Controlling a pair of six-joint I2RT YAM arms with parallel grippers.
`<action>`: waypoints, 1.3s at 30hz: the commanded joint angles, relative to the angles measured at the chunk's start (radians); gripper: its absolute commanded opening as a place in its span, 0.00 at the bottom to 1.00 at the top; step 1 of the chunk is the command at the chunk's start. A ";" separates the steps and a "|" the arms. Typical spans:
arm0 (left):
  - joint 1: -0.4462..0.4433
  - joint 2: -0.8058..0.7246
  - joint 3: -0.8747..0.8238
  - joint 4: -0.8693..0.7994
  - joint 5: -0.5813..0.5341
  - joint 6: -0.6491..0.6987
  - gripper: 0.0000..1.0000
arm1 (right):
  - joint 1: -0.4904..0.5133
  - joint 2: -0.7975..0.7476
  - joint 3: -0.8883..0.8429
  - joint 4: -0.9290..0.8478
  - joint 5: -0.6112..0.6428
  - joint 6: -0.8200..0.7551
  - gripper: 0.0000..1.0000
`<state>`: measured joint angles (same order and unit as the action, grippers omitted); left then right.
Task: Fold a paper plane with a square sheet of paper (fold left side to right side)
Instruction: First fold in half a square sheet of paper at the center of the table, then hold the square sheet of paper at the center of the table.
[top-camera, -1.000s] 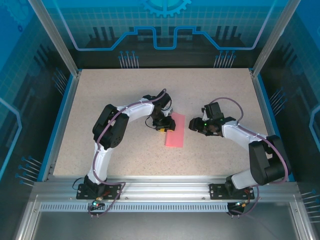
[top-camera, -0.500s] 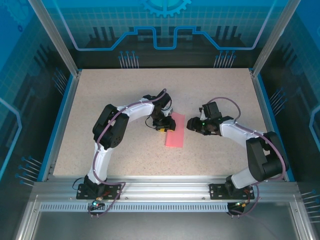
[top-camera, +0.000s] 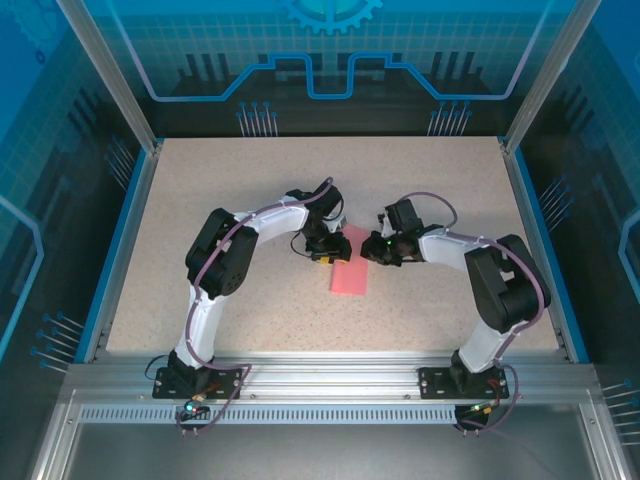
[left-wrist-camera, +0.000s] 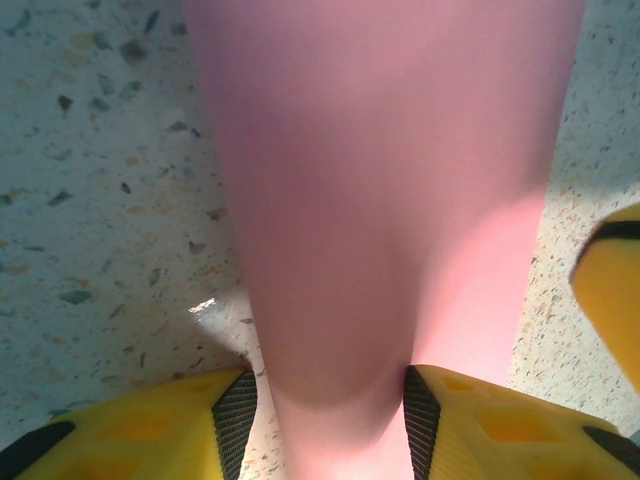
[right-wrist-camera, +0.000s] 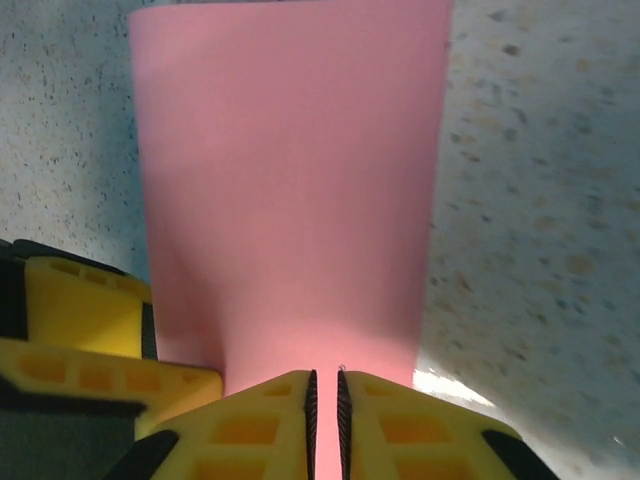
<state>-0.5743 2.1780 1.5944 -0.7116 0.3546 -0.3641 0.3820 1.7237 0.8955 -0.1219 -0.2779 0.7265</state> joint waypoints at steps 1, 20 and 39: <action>-0.030 0.079 -0.016 0.007 -0.006 0.010 0.48 | 0.019 0.040 0.045 -0.025 -0.008 0.003 0.15; -0.021 -0.027 -0.030 0.012 -0.049 0.009 0.54 | 0.029 0.130 0.052 -0.147 0.065 -0.008 0.13; 0.048 -0.184 -0.110 0.198 0.213 -0.062 0.31 | 0.029 0.145 0.054 -0.165 0.077 -0.007 0.10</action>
<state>-0.5171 1.9343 1.4914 -0.5518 0.4557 -0.3969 0.3969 1.8114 0.9634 -0.2153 -0.2436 0.7258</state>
